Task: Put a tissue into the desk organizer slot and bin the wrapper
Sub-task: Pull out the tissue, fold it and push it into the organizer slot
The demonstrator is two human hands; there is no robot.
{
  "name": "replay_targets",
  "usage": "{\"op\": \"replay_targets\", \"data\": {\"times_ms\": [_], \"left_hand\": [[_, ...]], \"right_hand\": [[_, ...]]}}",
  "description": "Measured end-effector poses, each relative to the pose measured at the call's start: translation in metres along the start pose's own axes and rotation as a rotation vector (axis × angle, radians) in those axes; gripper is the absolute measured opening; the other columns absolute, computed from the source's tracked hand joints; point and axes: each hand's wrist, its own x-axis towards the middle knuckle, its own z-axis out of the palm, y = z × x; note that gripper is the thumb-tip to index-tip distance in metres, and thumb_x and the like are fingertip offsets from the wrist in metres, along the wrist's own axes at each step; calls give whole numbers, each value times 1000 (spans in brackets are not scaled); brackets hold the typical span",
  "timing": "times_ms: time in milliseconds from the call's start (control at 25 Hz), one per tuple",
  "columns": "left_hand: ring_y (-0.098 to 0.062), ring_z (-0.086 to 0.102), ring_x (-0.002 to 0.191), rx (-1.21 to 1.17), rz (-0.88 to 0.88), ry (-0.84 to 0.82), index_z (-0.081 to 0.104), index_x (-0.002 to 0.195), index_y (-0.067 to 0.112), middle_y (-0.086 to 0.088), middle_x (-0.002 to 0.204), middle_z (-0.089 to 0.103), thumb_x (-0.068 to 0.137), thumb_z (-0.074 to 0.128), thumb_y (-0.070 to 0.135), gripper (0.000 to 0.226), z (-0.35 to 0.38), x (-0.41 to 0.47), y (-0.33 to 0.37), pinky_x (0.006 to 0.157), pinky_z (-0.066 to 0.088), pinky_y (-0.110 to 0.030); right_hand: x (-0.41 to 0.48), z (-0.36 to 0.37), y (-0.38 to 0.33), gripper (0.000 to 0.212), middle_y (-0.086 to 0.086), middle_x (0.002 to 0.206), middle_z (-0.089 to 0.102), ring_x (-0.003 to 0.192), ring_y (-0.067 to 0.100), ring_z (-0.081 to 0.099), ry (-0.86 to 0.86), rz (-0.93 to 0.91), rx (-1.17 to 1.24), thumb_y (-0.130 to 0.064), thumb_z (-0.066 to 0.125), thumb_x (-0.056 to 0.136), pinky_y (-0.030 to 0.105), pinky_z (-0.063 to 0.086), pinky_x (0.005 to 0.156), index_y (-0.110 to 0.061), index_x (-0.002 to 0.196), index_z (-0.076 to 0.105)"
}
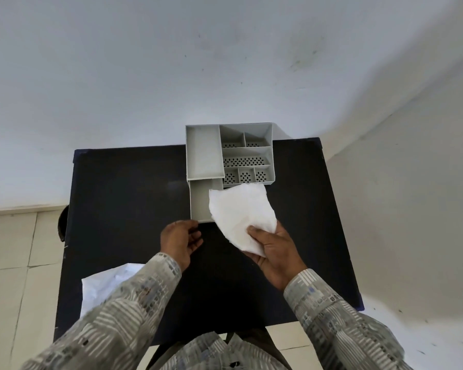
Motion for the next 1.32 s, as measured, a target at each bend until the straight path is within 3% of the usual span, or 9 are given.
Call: {"op": "replay_targets", "data": {"times_ms": [440,600,680,760,840,920,1120,1200,1320], "left_hand": [[-21,70,74,24,-41,-36,67,128,4,-18,122,77,89,72,6,39,-17,12,-15,68,60,-40],[-24,65,79,110,16,21,70,117,10,-14,114,72,91,77,33,36,-22,-16,-6,68,59,-42],[-27,67,79,128,60,-49,70,115,14,-12,102,71,91,73,52,45,-26,-42,3,73,63,-48],[-31,75,83,153,128,-220,69,118,15,-14,104,78,93,74,49,43,-26,-66,14,79,66,-52],[-30,80,92,252,241,-259,62,124,13,-14,109,79,88,84,24,44,-24,-75,20,77,68,-51],[-25,78,90,513,442,-115,54,124,18,-6,101,76,80,88,8,56,-24,-69,24,74,68,-46],[-17,70,76,983,833,26,57,105,24,7,85,69,77,86,16,41,-23,-50,31,79,59,-36],[-20,72,87,1098,917,43,72,102,22,2,98,72,81,84,17,25,-16,-43,33,92,58,-38],[-27,73,108,1258,914,39,77,118,13,-7,125,71,91,76,20,29,-5,-28,34,101,52,-38]], "right_hand": [[7,1,11,51,8,133,74,118,35,73,6,12,0,1,68,97,38,65,68,-24,141,62],[10,5,15,51,7,132,74,117,34,73,-2,23,19,1,69,96,38,65,68,-25,140,62],[13,12,16,50,6,131,75,117,34,74,-26,26,32,0,70,96,39,65,70,-26,138,63],[18,23,20,47,5,130,76,117,33,74,-69,8,-24,-3,70,97,44,66,76,-27,137,62],[22,34,26,41,6,133,73,115,30,74,-80,-22,-248,-10,68,99,50,66,84,-26,136,60],[28,39,30,40,5,135,69,114,26,72,-19,-71,-569,-16,68,99,50,67,83,-29,135,57],[44,40,38,76,2,139,60,119,20,63,-10,-465,-1158,-12,71,90,40,56,105,-38,155,41],[53,45,38,68,6,141,57,118,24,63,-18,-561,-1326,-13,69,91,40,54,105,-34,152,47],[71,53,33,38,7,133,58,107,31,68,16,-599,-1551,-18,65,96,42,56,96,-23,134,65]]}}
